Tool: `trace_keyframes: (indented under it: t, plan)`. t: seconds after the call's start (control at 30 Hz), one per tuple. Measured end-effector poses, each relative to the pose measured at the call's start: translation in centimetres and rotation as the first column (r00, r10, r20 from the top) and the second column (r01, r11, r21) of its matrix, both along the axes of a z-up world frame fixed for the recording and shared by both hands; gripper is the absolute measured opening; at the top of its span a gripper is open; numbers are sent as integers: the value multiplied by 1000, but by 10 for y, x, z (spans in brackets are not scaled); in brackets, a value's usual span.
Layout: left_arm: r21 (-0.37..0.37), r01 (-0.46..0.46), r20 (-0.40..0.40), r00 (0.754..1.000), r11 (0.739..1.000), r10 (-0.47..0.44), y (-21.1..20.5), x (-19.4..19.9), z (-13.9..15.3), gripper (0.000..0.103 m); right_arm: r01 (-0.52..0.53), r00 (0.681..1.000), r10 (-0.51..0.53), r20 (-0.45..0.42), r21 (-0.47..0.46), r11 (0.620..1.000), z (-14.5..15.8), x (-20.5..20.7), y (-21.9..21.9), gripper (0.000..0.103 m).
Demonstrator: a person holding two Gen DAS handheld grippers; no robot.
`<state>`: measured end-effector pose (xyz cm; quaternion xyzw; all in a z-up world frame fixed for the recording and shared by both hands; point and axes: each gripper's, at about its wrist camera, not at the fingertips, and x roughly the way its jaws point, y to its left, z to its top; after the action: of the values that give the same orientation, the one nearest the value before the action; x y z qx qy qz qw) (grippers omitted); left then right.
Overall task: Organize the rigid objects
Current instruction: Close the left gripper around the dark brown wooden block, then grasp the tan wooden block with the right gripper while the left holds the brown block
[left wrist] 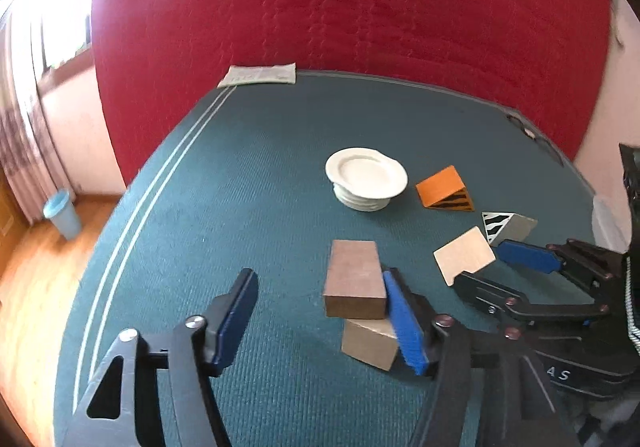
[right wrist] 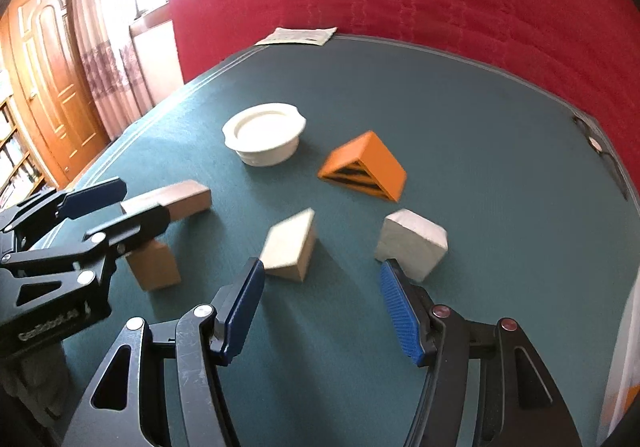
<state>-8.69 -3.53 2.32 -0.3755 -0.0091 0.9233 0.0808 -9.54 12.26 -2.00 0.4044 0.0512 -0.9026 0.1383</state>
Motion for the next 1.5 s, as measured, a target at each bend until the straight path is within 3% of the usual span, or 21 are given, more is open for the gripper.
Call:
trace_keyframes:
  t: [0.43, 0.47, 0.53, 0.73, 1.1, 1.37, 1.5]
  plan:
    - [44, -34, 22, 999, 998, 33, -9, -5, -3, 80, -176, 984, 175, -17, -76, 982, 5, -24, -9, 61]
    - [44, -34, 22, 999, 998, 33, -9, -5, -3, 80, -189, 982, 188, -15, -80, 979, 5, -24, -10, 60]
    - [45, -37, 23, 999, 998, 36, -10, -4, -3, 81, -227, 974, 228, -1, -81, 970, 3, -22, -12, 47]
    - [55, -48, 26, 999, 997, 47, -13, -6, -3, 83, -293, 955, 295, 17, -66, 954, 0, -2, -12, 41]
    - [42, -47, 13, 999, 998, 46, -11, -5, -2, 83, -308, 949, 312, 38, -87, 947, 0, 36, -5, 41]
    - [23, -33, -5, 999, 999, 33, -6, -3, -1, 83, -181, 982, 185, 27, -98, 979, 1, 26, -10, 41]
    - [21, -32, -5, 999, 999, 32, -4, -3, 0, 83, -154, 988, 155, 7, -50, 987, 1, 29, -17, 40]
